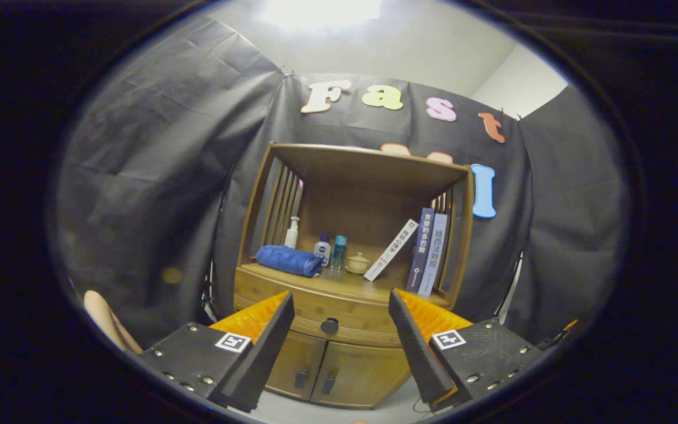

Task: Pull open the drawer, take out the items inside it, and place them on the countertop above the cabinet.

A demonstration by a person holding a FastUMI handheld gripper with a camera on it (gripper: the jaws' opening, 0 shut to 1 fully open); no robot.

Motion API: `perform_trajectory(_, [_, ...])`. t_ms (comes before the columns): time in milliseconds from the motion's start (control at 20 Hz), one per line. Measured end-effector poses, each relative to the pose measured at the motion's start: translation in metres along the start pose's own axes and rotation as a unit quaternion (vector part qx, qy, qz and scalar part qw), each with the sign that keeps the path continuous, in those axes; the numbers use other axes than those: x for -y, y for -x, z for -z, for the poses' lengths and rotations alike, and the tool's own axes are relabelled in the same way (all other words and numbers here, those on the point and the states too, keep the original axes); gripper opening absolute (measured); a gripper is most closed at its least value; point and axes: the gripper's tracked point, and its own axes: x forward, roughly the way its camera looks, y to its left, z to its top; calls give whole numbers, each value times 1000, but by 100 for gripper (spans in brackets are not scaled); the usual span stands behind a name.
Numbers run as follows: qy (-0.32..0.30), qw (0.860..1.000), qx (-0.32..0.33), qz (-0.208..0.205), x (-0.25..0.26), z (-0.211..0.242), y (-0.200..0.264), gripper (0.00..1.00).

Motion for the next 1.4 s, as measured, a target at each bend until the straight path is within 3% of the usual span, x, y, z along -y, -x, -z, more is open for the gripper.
perform_trajectory(450, [-39,995,-92,18,-21,125,-139,97])
perform_trajectory(750, [-48,986,-155,23,-20,176,-192,96])
perform_trajectory(950, [-59,984,-168,0,-36,187,-207,60])
perform_trajectory(1050, [-45,985,-166,23,-31,186,-209,43])
perform_trajectory(1150, [-31,987,-153,38,-29,186,-209,41])
perform_trajectory(1350, [-69,982,-165,53,-32,191,-208,39])
perform_trajectory(1400, [-58,983,-165,47,-32,188,-208,31])
